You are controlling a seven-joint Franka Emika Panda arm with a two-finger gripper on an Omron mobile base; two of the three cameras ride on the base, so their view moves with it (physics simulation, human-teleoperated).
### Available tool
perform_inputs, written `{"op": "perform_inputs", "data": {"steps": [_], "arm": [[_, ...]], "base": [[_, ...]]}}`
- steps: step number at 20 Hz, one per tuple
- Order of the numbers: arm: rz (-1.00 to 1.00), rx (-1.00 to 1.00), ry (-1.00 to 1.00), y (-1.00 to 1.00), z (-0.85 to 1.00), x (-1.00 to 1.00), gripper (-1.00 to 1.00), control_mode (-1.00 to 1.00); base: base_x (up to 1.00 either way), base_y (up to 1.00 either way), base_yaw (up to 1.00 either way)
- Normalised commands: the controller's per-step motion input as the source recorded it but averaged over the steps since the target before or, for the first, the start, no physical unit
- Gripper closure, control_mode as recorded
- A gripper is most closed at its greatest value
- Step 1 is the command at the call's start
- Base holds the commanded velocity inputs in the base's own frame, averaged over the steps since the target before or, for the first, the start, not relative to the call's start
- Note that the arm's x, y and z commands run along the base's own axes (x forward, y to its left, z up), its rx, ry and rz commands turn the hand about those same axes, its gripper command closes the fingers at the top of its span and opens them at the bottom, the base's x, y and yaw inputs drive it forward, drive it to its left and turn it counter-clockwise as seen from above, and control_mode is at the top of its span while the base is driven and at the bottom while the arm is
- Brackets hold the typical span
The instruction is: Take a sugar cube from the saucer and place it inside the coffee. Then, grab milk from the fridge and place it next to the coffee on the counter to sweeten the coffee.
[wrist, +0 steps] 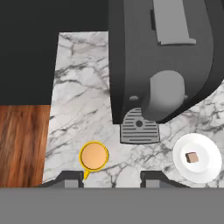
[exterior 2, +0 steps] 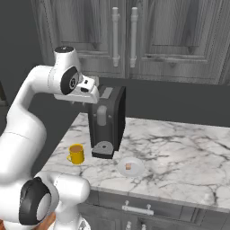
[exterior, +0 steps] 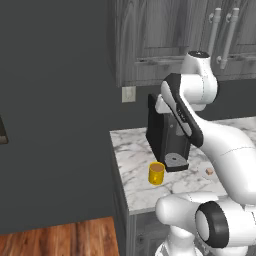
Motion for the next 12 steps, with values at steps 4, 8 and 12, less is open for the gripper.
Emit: {"op": "perform_inputs", "data": {"steps": [4,8,12], "arm": [[0.00,0.00,-0.01,0.00,0.00,-0.08,-1.00,-1.00],[0.00,0.01,-0.02,-0.19,-0.38,-0.29,-1.00,-1.00],[-0.03,0.14,-0.13,-0.96,-0.96,-0.89,-1.00,-1.00]], "base": [[0.00,0.00,0.00],[0.00,0.00,0.00],[0.00,0.00,0.00]]}}
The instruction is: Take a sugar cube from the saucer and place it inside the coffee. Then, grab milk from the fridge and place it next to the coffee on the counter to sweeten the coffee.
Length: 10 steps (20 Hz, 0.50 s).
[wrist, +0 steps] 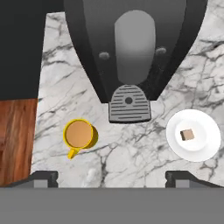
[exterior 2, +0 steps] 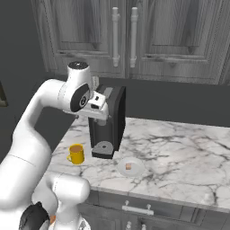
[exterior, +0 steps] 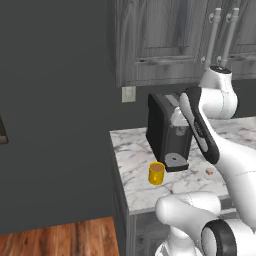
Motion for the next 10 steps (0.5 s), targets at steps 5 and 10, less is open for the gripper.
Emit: {"op": "perform_inputs", "data": {"steps": [5,10], "arm": [[-0.07,0.03,-0.13,-1.00,-1.00,-0.74,-1.00,-1.00],[0.01,0.08,0.04,-1.00,-0.33,0.17,-1.00,-1.00]], "base": [[0.00,0.00,0.00],[0.00,0.00,0.00]]}}
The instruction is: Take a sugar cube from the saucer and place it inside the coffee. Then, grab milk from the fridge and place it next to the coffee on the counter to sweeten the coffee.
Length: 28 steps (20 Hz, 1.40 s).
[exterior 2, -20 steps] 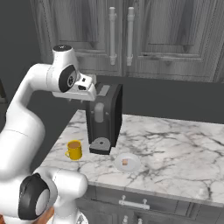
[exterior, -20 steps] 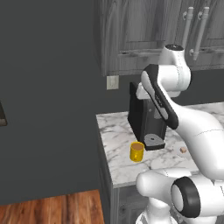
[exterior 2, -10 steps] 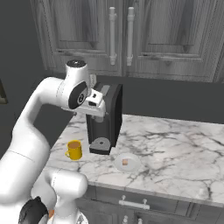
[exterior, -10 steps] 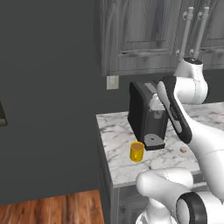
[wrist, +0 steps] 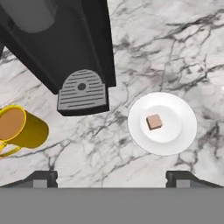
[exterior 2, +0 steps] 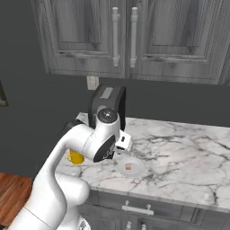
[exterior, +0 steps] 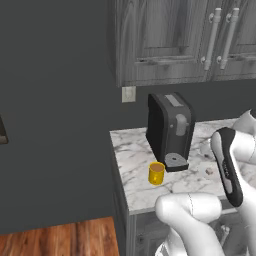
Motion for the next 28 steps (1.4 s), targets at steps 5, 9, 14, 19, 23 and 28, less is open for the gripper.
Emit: {"op": "perform_inputs", "data": {"steps": [5,9,14,19,23,28], "arm": [[0.01,-0.02,0.27,-0.62,-0.60,0.77,-1.00,-1.00],[0.06,-0.02,0.31,-0.40,-0.59,0.73,-1.00,-1.00],[0.07,0.00,0.19,-0.30,-0.43,0.57,-1.00,-1.00],[0.06,0.00,0.03,-0.15,-0.47,0.09,-1.00,-1.00],[0.05,0.00,-0.09,0.01,-0.47,-0.05,-1.00,-1.00],[0.02,0.00,-0.16,0.03,-0.11,-0.23,-1.00,-1.00]], "base": [[0.00,0.00,0.00],[0.00,0.00,0.00],[0.00,0.00,0.00],[0.00,0.00,0.00],[0.00,0.00,0.00],[0.00,0.00,0.00]]}}
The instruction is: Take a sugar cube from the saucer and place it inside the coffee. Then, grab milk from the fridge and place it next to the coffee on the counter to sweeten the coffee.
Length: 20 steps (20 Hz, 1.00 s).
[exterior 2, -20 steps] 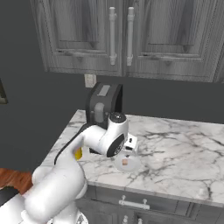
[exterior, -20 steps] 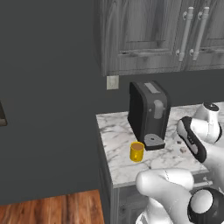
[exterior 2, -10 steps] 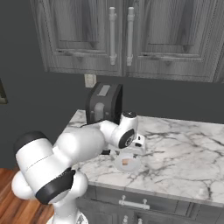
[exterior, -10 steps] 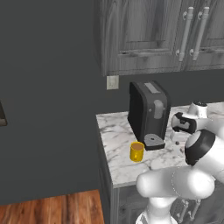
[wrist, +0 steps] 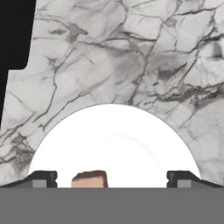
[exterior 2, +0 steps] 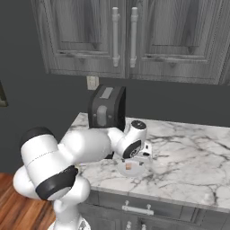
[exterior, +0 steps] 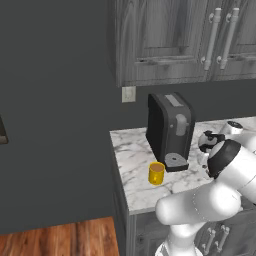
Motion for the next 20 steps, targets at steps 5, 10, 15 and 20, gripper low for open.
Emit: {"op": "perform_inputs", "data": {"steps": [5,10,15,20], "arm": [[0.00,0.00,-0.06,0.12,-0.09,-0.10,-1.00,-1.00],[0.00,0.00,-0.02,0.28,-0.21,0.00,-1.00,-1.00],[0.00,0.00,0.00,0.03,-0.21,0.02,-1.00,-1.00],[0.00,0.00,0.00,0.00,-0.17,0.00,-1.00,-1.00]], "base": [[0.00,0.00,0.00],[0.00,0.00,0.00],[0.00,0.00,0.00],[0.00,0.00,0.00]]}}
